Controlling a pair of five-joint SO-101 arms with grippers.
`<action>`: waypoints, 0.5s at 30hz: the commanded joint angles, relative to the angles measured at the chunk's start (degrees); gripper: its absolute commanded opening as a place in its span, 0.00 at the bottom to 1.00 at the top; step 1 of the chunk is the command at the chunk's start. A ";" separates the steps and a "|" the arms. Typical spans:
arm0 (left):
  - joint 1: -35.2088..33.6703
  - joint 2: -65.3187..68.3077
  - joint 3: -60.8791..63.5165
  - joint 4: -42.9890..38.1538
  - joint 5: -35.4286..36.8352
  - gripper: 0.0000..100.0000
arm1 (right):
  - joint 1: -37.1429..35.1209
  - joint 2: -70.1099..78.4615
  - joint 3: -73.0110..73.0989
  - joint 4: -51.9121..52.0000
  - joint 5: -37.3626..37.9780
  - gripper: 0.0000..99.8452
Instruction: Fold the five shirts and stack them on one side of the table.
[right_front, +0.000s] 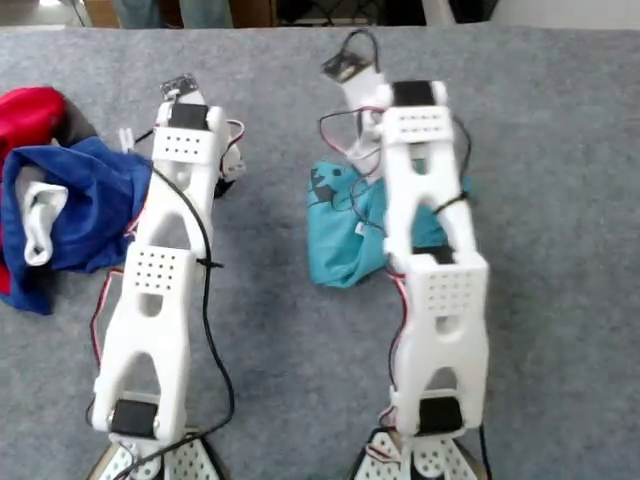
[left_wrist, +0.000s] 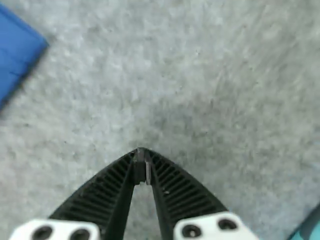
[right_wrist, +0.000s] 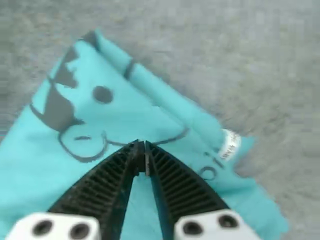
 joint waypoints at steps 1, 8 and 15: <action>-2.07 2.20 -8.84 1.67 -0.97 0.03 | -0.70 0.22 -1.36 4.04 0.70 0.02; -2.77 3.25 -10.07 1.49 -0.97 0.03 | 4.75 -0.13 -3.65 12.13 2.29 0.01; -2.86 3.25 -10.07 1.49 -0.97 0.03 | 11.34 -7.87 12.09 12.13 5.36 0.01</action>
